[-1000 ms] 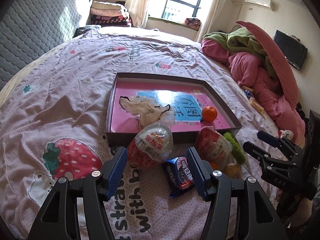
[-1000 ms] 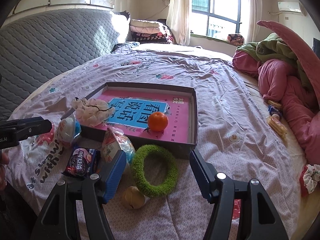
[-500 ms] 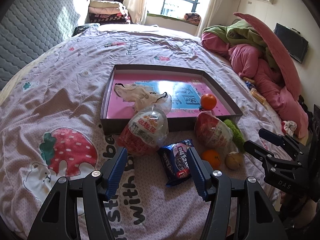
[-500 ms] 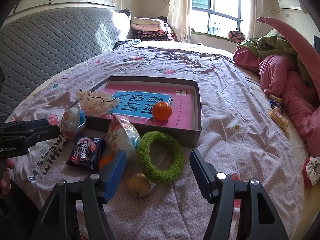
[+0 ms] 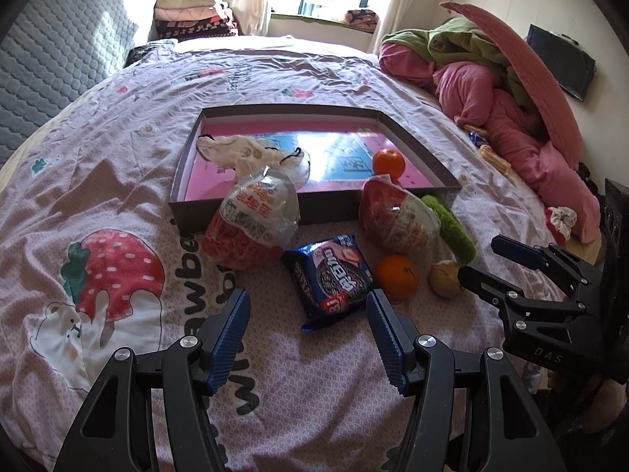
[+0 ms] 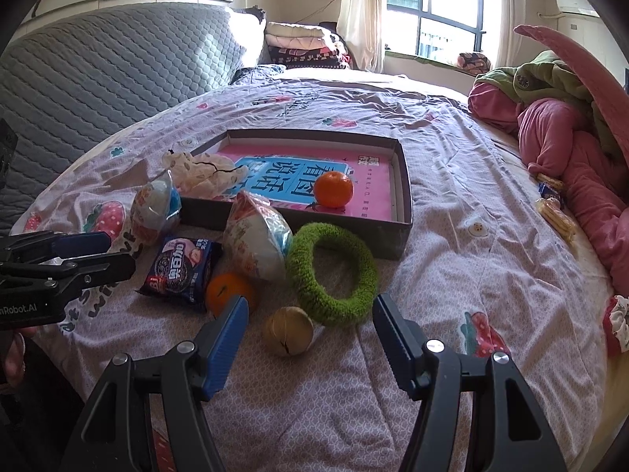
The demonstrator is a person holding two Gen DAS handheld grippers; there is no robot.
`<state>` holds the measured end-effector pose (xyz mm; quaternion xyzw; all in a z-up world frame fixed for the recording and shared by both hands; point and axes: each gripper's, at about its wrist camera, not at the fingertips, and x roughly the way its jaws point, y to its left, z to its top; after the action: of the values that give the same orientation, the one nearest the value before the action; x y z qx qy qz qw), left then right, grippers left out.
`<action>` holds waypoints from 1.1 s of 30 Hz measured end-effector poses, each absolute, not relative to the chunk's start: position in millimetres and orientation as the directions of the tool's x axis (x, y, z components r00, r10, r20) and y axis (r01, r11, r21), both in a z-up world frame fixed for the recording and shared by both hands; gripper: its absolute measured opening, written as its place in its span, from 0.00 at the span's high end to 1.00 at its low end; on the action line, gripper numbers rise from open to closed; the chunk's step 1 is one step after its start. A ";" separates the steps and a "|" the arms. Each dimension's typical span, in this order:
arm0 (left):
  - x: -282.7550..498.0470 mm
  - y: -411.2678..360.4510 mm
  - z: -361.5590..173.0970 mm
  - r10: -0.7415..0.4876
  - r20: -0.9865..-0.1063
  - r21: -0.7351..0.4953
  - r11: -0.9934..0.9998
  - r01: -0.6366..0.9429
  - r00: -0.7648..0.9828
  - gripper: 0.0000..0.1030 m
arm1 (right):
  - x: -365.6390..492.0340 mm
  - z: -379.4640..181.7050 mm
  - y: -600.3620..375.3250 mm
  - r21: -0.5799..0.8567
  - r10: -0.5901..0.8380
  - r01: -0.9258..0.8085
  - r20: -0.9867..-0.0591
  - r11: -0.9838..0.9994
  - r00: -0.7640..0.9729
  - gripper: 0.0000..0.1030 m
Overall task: Organize objects
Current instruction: 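Move left tool toward the clear egg-shaped snack package while right tool approaches the green ring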
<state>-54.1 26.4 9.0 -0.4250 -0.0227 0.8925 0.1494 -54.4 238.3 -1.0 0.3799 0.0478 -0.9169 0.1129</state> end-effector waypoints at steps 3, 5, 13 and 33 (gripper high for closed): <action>-51.7 27.7 5.3 0.282 -0.759 -0.159 -0.954 -0.253 -0.587 0.39 | -53.3 -4.6 239.4 -0.002 -0.169 0.245 -0.715 -0.970 -0.678 0.37; -51.0 27.5 2.7 0.283 -0.764 -0.162 -0.954 -0.253 -0.579 0.39 | -52.7 -6.3 240.1 -0.005 -0.166 0.245 -0.719 -0.970 -0.675 0.37; -53.7 21.7 -3.5 0.268 -0.773 -0.157 -0.959 -0.237 -0.575 0.39 | -51.4 -10.9 242.6 -0.003 -0.166 0.246 -0.728 -0.969 -0.665 0.37; -83.3 4.9 -3.7 0.203 -0.773 -0.144 -0.979 -0.146 -0.601 0.39 | -66.3 -10.3 236.5 -0.037 -0.129 0.224 -0.719 -0.974 -0.683 0.37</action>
<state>-83.3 4.9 -3.7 -0.4360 -0.0328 0.8941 0.0974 -66.3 236.5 -10.3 0.3864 0.0611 -0.9153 0.0964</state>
